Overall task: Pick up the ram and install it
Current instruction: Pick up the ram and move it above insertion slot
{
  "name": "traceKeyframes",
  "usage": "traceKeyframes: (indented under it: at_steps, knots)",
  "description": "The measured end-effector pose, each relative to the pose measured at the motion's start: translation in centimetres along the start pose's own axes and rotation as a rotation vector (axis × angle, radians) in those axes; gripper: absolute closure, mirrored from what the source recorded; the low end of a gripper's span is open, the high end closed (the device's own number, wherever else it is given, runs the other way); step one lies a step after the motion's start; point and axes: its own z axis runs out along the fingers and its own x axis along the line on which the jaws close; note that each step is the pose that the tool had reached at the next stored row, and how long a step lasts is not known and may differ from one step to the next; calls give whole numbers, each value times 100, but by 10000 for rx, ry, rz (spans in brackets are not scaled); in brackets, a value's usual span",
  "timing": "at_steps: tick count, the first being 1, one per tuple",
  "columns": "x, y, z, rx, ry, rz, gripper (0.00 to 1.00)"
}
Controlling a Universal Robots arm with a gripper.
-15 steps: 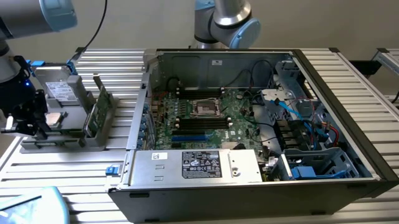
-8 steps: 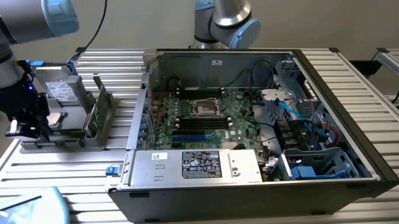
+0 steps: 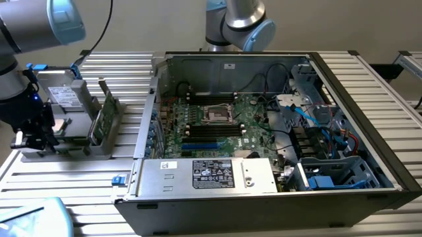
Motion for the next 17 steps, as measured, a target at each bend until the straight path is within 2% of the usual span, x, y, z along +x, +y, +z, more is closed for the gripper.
traceKeyframes:
  at_steps: [4, 9, 10, 17]
  knots:
    - [11, -14, 56, 32, -6, -49, 69]
    - [19, -84, 108, 68, -15, -81, 69]
    - [20, -100, 119, 71, -31, -81, 69]
    - [20, -103, 122, 66, -35, 3, 69]
